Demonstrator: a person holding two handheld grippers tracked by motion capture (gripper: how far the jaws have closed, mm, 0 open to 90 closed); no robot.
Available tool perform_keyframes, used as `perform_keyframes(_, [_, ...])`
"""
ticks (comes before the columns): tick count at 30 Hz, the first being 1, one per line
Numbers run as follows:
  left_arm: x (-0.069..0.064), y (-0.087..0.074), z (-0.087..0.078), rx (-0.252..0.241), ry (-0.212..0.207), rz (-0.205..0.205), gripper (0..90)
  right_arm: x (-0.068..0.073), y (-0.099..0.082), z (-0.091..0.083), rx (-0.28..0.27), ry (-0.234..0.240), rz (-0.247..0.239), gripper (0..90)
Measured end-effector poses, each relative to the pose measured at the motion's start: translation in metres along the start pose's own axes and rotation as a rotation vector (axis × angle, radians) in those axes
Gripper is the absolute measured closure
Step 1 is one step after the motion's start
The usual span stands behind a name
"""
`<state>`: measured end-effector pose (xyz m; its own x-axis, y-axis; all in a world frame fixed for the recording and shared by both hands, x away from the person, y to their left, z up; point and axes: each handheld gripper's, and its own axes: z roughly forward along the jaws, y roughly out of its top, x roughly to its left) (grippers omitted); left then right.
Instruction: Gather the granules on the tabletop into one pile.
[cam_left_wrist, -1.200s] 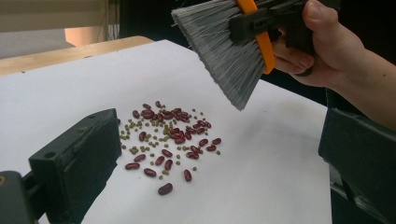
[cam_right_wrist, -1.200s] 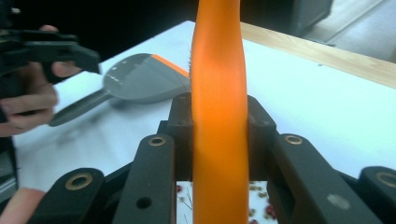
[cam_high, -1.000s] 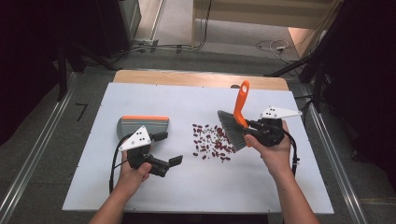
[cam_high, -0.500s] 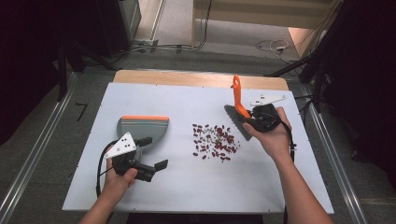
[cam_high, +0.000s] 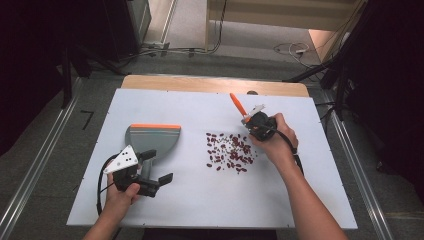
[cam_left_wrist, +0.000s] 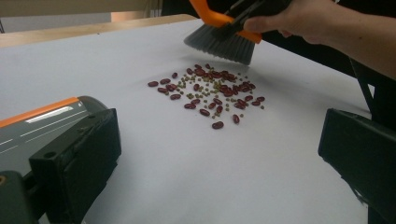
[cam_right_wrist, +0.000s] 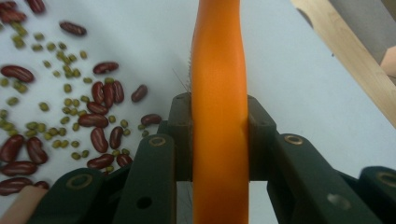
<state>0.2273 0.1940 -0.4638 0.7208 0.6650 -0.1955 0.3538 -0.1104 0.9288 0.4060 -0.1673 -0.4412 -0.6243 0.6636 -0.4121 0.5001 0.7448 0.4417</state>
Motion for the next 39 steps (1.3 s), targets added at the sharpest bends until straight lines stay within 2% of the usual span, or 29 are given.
perform_keyframes(5, [0.003, -0.002, -0.001, -0.007, 0.009, -0.006, 0.0, 0.013, 0.005, 0.005, 0.038, 0.061, -0.031, 68.8])
perform_keyframes(7, [0.005, -0.004, -0.002, -0.008, 0.014, -0.019, 0.0, 0.016, 0.005, 0.005, 0.047, 0.08, -0.032, 68.8])
perform_keyframes(12, [0.006, -0.005, -0.001, -0.004, 0.016, -0.017, 0.0, 0.019, 0.001, 0.0, 0.046, 0.121, -0.02, 68.7])
perform_keyframes(14, [0.005, -0.005, -0.001, -0.002, 0.023, -0.017, 0.0, 0.022, 0.0, -0.002, 0.045, 0.124, -0.019, 68.7])
perform_keyframes(15, [0.005, -0.005, -0.001, -0.001, 0.025, -0.017, 0.0, 0.027, -0.001, -0.005, 0.049, 0.128, -0.041, 68.7])
perform_keyframes(19, [0.007, -0.006, -0.002, -0.002, 0.032, -0.017, 0.0, 0.034, -0.002, -0.01, 0.048, 0.145, -0.054, 68.7])
perform_keyframes(21, [0.009, -0.006, -0.003, -0.009, 0.03, -0.029, 0.0, 0.037, -0.002, -0.012, 0.047, 0.154, -0.059, 68.7])
perform_keyframes(24, [0.009, -0.006, -0.003, -0.009, 0.031, -0.029, 0.0, 0.042, -0.002, -0.015, 0.048, 0.163, -0.105, 68.6])
perform_keyframes(26, [0.009, -0.007, -0.002, -0.009, 0.03, -0.03, 0.0, 0.044, -0.003, -0.016, 0.048, 0.152, -0.114, 68.7])
perform_keyframes(28, [0.009, -0.007, -0.002, -0.005, 0.033, -0.022, 0.0, 0.04, -0.004, -0.019, 0.038, 0.148, -0.121, 68.7])
perform_keyframes(31, [0.009, -0.009, -0.004, -0.01, 0.029, -0.023, 0.0, 0.03, -0.004, -0.023, 0.005, 0.155, -0.101, 68.7])
perform_keyframes(33, [0.01, -0.009, -0.005, -0.012, 0.026, -0.028, 0.0, 0.024, -0.001, -0.026, -0.017, 0.131, -0.1, 68.7])
perform_keyframes(36, [0.012, -0.01, -0.005, -0.012, 0.034, -0.03, 0.0, 0.018, 0.007, -0.026, -0.063, 0.118, -0.129, 68.7])
perform_keyframes(38, [0.012, -0.01, -0.004, -0.013, 0.034, -0.034, 0.0, 0.017, 0.015, -0.022, -0.087, 0.106, -0.177, 68.7])
perform_keyframes(39, [0.012, -0.01, -0.004, -0.013, 0.034, -0.034, 0.0, 0.017, 0.015, -0.022, -0.087, 0.106, -0.177, 68.7])
